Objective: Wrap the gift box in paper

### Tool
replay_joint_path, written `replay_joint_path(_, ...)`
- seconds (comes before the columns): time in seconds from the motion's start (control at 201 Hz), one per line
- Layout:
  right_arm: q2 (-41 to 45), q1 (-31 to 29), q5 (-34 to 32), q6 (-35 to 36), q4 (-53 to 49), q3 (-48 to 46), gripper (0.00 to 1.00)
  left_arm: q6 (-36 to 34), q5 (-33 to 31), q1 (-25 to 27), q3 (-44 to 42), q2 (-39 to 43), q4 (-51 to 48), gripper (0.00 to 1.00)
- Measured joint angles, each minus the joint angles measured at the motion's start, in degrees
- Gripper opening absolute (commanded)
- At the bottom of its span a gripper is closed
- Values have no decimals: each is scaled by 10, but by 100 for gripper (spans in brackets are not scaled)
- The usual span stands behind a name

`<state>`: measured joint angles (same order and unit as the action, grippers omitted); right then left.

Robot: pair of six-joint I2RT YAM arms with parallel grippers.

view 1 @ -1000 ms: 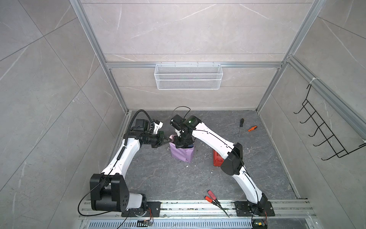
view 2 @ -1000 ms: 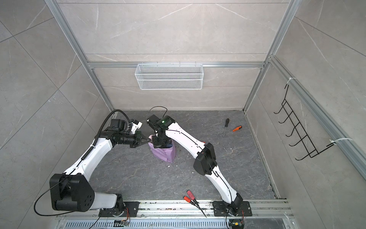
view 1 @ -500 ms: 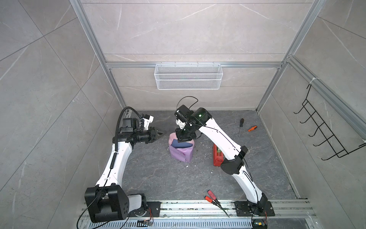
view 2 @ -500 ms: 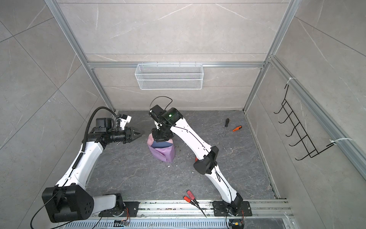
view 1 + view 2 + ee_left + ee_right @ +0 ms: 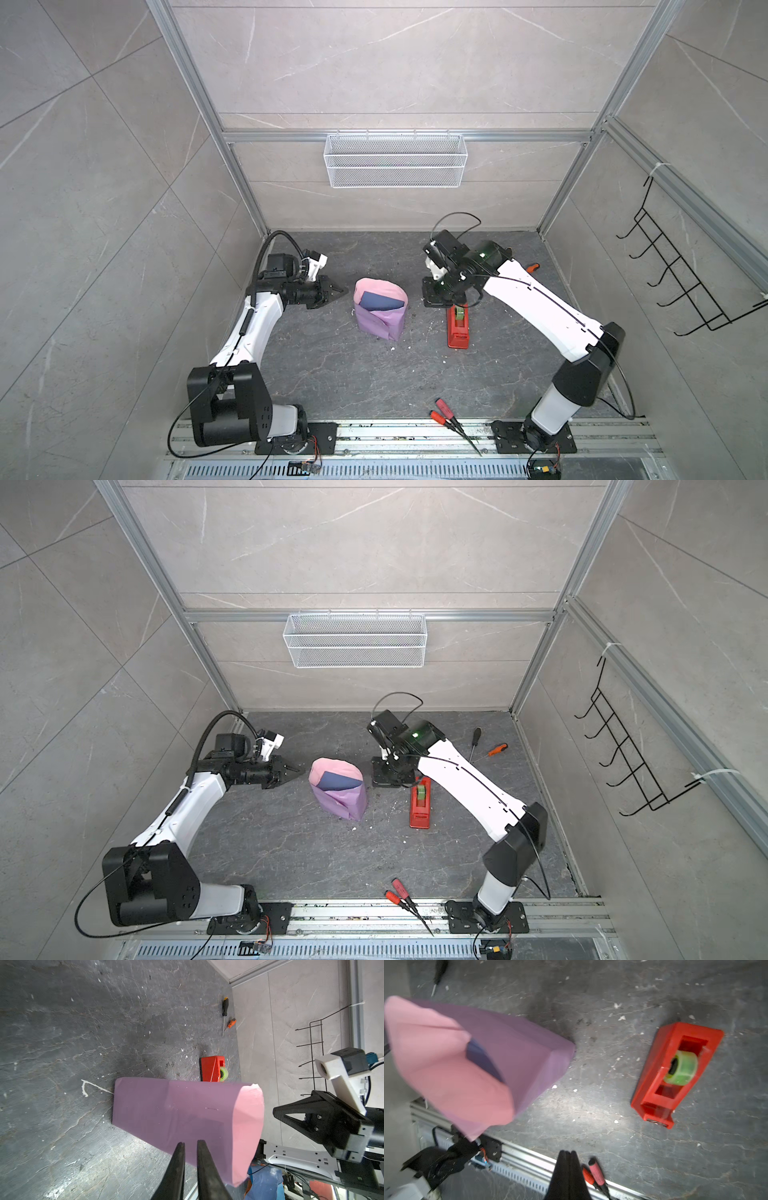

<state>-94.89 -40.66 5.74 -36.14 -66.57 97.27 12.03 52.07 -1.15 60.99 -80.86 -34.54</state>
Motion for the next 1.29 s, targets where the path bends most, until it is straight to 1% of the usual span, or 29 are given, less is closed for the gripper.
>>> replay_joint_path(0.09,22,3,9,-18,58,-79,0,-11,-4,20,0,-24,-2,16)
replay_joint_path(0.214,9,-2,38,-37,126,-129,0,-14,-6,43,0,-45,-2,16)
replay_joint_path(0.379,-22,-3,71,-44,198,-137,0,-14,-6,63,0,-46,-1,16)
replay_joint_path(0.518,-51,-3,89,-31,206,-96,0,-12,-6,74,0,-46,1,16)
replay_joint_path(0.558,-57,-3,89,-17,201,-78,6,-11,-6,76,0,-46,2,16)
replay_joint_path(0.667,-58,-3,73,38,164,-14,32,-10,-6,79,0,-46,3,16)
replay_joint_path(0.742,-35,-7,50,81,158,3,51,-10,-6,79,0,-46,4,16)
replay_joint_path(0.782,-15,-13,34,101,153,3,56,-9,-6,79,0,-47,6,16)
replay_joint_path(0.867,23,-39,9,157,146,7,64,-5,-6,79,0,-51,12,16)
replay_joint_path(0.921,29,-64,0,190,141,26,70,-4,-6,79,0,-53,14,16)
replay_joint_path(0.971,28,-91,-8,229,149,39,72,-5,-6,80,0,-54,14,16)
replay_joint_path(1.121,-1,-155,-14,339,173,41,77,-6,-10,85,0,-54,14,16)
replay_joint_path(1.175,-21,-163,-15,369,178,41,77,-7,-10,86,0,-54,14,16)
replay_joint_path(1.295,-59,-162,-15,429,194,37,79,-8,-11,91,-2,-54,15,16)
